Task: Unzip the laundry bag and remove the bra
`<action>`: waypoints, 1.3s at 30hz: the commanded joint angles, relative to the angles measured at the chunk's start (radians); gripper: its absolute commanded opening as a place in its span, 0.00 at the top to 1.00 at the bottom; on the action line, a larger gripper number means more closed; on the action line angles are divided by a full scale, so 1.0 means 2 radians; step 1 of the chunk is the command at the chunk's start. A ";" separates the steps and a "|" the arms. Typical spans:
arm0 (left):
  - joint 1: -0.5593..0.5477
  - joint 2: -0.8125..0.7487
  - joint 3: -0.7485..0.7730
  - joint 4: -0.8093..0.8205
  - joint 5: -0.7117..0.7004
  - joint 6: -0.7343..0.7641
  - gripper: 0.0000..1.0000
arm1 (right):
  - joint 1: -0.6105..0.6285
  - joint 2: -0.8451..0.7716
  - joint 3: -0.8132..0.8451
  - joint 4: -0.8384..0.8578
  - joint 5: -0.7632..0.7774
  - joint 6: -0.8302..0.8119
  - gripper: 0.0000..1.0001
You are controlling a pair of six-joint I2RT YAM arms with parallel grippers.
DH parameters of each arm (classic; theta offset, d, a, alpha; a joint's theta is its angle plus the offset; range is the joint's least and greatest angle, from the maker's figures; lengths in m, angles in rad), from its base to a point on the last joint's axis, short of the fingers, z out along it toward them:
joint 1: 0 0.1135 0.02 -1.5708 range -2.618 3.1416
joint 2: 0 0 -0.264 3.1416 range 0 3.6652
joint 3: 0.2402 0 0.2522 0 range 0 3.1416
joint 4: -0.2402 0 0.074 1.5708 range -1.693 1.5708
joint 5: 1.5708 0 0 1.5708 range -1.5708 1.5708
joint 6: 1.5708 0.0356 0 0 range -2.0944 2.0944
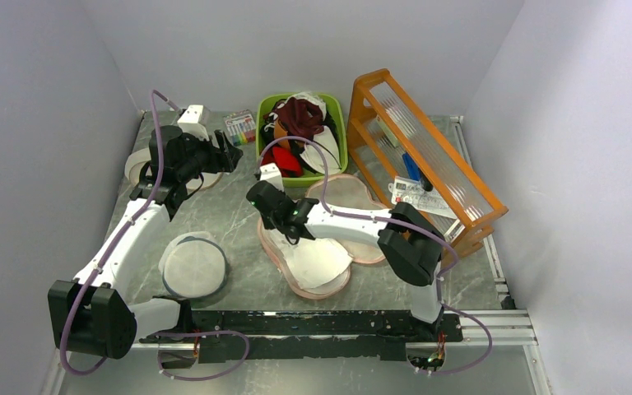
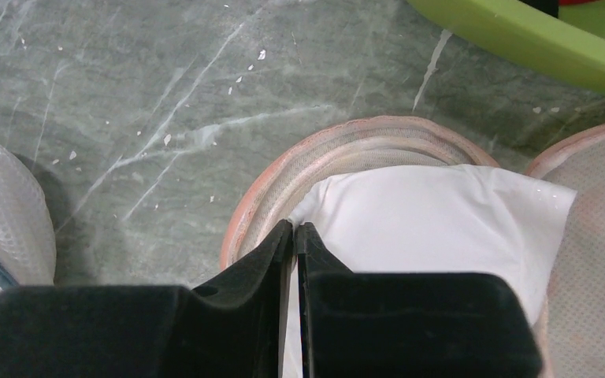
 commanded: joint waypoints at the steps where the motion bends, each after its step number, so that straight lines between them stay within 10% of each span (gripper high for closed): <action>1: 0.001 -0.001 0.017 0.013 0.017 -0.004 0.20 | -0.003 0.010 0.013 0.017 -0.008 -0.005 1.00; 26: 0.000 0.005 0.016 0.016 0.028 -0.013 0.20 | -0.013 -0.316 -0.076 -0.004 0.076 -0.026 1.00; 39: 0.000 0.001 0.018 0.010 0.023 -0.010 0.20 | -0.033 -0.296 0.002 0.048 0.176 -0.128 1.00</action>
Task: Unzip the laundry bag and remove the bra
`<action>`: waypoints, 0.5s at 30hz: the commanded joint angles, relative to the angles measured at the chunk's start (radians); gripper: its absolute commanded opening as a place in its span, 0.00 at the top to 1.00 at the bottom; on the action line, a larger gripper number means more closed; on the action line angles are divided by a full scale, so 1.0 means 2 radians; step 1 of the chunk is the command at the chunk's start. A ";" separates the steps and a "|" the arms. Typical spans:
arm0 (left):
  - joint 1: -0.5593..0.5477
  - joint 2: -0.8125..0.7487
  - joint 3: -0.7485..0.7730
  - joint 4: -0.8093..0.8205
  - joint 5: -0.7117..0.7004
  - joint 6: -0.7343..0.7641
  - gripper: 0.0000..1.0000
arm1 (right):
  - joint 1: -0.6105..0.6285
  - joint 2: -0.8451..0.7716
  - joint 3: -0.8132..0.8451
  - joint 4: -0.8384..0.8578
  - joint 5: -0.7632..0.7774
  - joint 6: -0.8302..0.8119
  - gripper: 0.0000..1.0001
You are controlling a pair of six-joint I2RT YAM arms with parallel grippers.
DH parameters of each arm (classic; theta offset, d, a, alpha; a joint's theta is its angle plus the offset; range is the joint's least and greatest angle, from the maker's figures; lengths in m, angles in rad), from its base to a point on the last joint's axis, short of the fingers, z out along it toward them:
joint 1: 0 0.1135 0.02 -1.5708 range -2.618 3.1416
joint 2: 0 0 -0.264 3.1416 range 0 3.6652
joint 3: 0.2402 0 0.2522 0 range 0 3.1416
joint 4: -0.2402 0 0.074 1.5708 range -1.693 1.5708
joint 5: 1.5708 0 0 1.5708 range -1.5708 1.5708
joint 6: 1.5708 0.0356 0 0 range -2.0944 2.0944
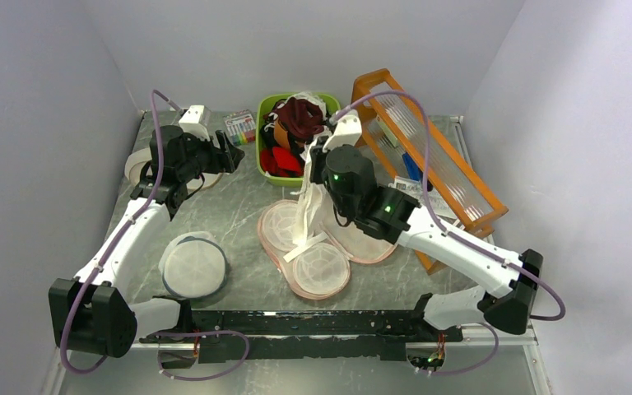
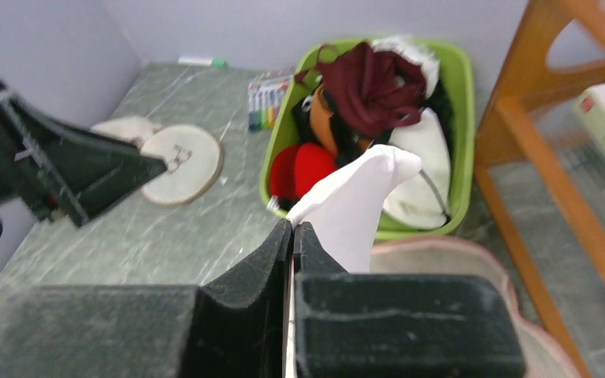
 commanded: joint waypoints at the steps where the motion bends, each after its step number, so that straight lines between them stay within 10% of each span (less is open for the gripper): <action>1: 0.001 -0.003 0.018 0.011 0.011 -0.002 0.20 | -0.015 0.028 0.043 0.045 0.061 -0.052 1.00; 15: 0.001 -0.010 0.017 0.013 0.009 -0.001 0.20 | -0.122 0.261 0.198 0.154 0.069 -0.150 1.00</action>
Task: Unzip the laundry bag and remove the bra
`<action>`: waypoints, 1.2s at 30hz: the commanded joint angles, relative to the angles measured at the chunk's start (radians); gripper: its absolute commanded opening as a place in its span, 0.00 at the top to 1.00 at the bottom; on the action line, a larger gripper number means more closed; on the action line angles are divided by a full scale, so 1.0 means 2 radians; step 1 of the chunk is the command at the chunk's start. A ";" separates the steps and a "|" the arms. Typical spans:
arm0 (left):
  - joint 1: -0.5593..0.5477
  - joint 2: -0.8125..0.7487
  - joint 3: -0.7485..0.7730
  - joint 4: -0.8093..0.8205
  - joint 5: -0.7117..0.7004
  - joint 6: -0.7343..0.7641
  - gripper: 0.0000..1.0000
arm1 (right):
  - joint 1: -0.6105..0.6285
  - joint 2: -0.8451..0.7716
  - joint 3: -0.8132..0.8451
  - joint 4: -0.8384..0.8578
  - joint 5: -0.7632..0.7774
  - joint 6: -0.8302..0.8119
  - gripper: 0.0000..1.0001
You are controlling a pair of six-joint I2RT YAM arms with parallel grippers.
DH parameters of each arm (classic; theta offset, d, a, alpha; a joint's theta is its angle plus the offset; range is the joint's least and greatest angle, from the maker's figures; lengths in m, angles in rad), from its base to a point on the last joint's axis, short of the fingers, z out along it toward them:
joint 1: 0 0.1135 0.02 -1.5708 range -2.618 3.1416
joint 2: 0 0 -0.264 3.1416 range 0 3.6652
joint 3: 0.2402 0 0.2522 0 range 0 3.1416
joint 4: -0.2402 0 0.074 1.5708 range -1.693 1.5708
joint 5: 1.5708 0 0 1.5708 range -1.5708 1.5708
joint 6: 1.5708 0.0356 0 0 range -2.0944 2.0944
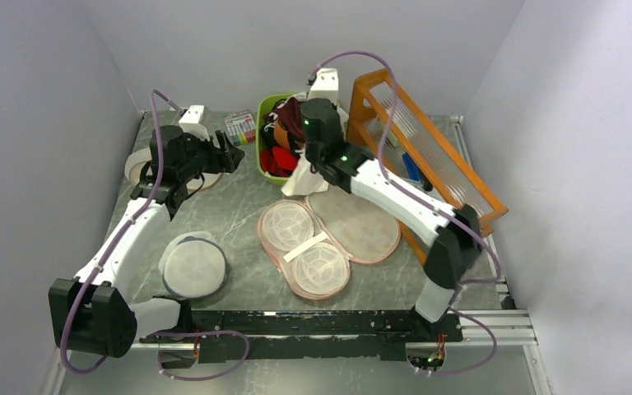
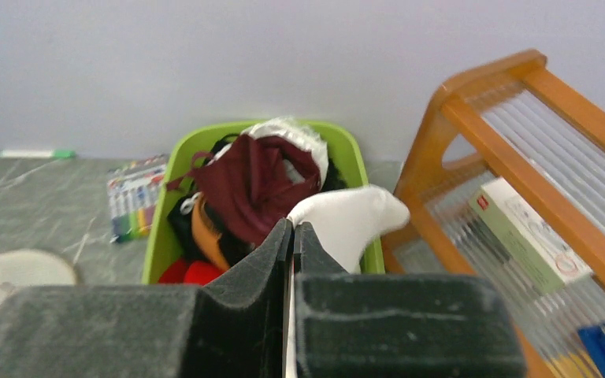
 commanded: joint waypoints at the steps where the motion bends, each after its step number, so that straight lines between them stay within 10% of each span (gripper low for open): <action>1: 0.001 -0.009 0.017 0.012 0.009 -0.001 0.20 | -0.029 0.100 0.086 0.049 0.004 -0.040 1.00; 12: 0.008 -0.009 0.016 0.014 0.012 -0.001 0.20 | -0.070 0.356 0.319 0.094 -0.032 -0.090 1.00; 26: 0.016 0.000 0.015 0.022 0.035 -0.013 0.21 | -0.102 0.497 0.422 0.167 -0.166 -0.135 0.99; 36: 0.024 0.010 0.014 0.026 0.054 -0.028 0.21 | -0.104 0.428 0.418 0.028 -0.214 -0.089 0.38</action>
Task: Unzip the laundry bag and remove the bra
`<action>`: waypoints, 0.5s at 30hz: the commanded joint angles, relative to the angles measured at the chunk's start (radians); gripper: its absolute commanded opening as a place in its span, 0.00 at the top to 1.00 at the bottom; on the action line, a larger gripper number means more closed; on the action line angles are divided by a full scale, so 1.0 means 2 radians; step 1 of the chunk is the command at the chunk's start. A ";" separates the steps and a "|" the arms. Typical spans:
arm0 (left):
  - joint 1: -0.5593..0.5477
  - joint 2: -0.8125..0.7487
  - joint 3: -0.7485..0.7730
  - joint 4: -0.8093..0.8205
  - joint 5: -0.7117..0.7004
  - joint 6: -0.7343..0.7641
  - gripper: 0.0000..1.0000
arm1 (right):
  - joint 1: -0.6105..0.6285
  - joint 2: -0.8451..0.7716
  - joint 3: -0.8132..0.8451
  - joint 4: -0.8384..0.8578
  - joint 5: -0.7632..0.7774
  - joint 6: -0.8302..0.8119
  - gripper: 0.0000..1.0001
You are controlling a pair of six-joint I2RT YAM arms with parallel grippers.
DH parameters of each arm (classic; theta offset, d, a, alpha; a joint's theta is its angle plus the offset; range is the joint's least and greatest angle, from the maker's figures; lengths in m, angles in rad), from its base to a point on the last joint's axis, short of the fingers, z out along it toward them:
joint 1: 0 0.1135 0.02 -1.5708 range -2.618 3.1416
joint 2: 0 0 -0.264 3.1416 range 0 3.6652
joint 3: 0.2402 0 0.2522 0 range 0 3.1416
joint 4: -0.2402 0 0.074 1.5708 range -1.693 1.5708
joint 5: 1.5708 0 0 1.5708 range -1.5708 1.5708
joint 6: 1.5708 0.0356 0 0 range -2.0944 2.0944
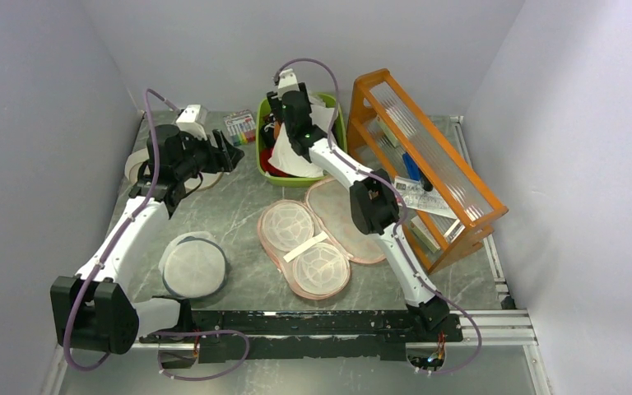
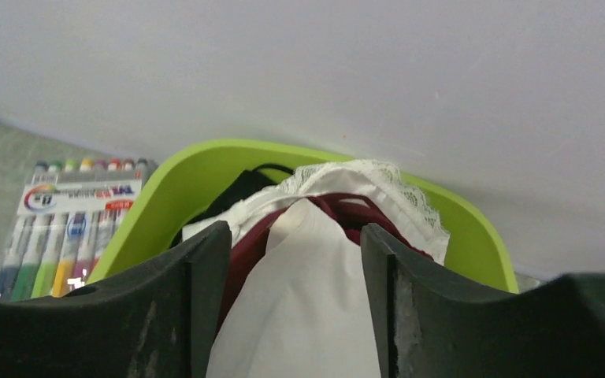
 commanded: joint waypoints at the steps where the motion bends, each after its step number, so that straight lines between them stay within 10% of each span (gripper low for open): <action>1: 0.006 0.005 0.014 0.024 0.028 -0.014 0.21 | 0.000 -0.076 -0.002 -0.089 -0.030 0.037 0.31; 6: 0.008 0.013 0.017 0.025 0.041 -0.021 0.21 | 0.000 -0.164 -0.082 -0.137 -0.042 0.084 0.09; 15: 0.008 0.023 0.017 0.022 0.036 -0.016 0.21 | 0.000 -0.232 -0.174 -0.175 -0.098 0.156 0.04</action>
